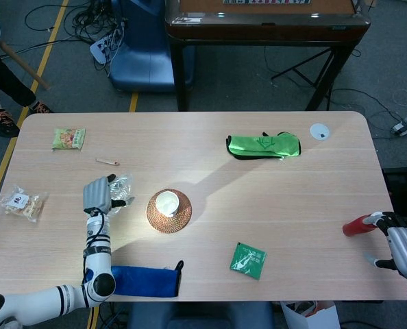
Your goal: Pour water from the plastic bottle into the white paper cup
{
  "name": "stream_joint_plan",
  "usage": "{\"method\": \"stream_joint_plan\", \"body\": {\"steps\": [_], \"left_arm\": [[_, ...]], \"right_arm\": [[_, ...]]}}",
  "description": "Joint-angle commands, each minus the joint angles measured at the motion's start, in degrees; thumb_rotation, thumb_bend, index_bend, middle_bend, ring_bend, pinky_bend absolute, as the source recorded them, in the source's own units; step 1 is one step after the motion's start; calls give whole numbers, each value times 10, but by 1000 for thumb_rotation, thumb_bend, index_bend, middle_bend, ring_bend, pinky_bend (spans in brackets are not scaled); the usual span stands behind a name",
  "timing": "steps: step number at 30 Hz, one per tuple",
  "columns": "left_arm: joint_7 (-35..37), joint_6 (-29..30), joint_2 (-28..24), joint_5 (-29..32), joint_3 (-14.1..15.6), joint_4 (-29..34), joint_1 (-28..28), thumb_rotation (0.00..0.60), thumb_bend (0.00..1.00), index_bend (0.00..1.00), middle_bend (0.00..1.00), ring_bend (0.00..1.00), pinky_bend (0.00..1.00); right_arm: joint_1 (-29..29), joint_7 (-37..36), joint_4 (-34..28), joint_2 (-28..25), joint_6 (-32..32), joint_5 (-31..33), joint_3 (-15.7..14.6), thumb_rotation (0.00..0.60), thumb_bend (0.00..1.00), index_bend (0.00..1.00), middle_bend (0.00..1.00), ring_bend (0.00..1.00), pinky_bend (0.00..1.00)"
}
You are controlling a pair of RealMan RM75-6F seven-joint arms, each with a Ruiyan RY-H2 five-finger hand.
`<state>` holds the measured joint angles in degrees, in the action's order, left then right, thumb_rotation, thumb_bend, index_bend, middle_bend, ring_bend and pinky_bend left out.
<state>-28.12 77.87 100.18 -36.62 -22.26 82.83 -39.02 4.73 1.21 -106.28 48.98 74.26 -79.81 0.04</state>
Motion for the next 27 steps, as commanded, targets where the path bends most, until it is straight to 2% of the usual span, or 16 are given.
{"method": "stream_joint_plan", "body": {"steps": [1,10,20,27], "left_arm": [[59,0,-2,-19,-16,-8,31,600,74,697,829,561,495],[176,-6,2,-60,-28,-24,71,600,104,689,821,559,461],[314,-15,18,-149,-5,-81,108,600,111,680,818,559,408],[377,-18,29,-199,9,-119,123,600,110,663,798,553,388]], "right_arm": [[1,0,0,0,-2,1,0,600,131,331,303,157,241],[1,5,-1,1,-4,4,-1,600,131,331,303,157,241],[1,7,-3,0,-5,6,-1,600,131,331,303,157,241],[2,12,-6,-1,-9,13,-1,600,131,331,305,157,241]]}}
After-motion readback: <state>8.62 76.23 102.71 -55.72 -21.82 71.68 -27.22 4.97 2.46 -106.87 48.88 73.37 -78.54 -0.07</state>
